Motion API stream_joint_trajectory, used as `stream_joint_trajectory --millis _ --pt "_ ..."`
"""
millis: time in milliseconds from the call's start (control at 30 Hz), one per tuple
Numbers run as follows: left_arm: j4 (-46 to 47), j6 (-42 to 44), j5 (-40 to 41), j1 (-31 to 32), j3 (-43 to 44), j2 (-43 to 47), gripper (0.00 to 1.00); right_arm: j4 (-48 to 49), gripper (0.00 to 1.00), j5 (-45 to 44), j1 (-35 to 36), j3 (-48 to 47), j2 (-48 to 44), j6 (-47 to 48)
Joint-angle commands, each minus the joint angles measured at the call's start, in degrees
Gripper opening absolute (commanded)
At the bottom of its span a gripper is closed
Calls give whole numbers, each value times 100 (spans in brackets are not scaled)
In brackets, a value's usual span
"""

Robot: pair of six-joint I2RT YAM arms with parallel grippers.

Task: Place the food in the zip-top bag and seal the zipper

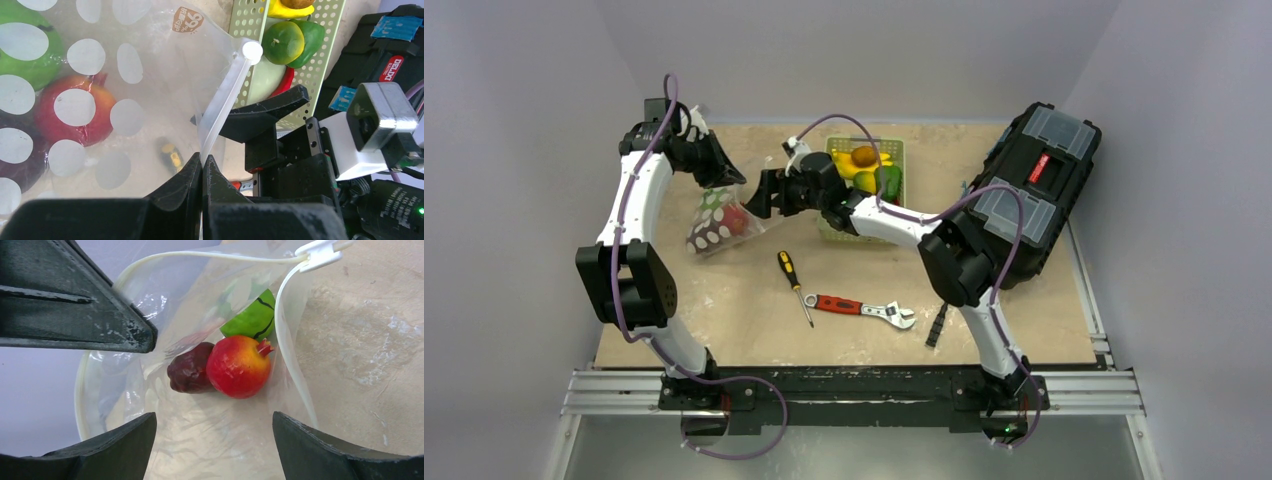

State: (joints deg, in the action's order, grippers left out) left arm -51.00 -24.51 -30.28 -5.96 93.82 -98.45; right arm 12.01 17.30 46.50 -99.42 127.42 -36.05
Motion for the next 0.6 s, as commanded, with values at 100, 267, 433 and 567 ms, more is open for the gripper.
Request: stream_joint_trajectory --millis 100,267,433,567 --pt "148 -36 -148 -44 5 151 0 -91 86 -137 17 187 -923 378" --pt "145 -36 -155 -46 -4 159 0 -318 87 -394 13 460 -1317 743" --pt "154 -50 -178 -46 -13 159 0 -375 88 -647 -69 956 -1802 1008" --pt "161 -54 -196 -46 -13 164 0 -306 88 -706 -328 1487 -2185 991"
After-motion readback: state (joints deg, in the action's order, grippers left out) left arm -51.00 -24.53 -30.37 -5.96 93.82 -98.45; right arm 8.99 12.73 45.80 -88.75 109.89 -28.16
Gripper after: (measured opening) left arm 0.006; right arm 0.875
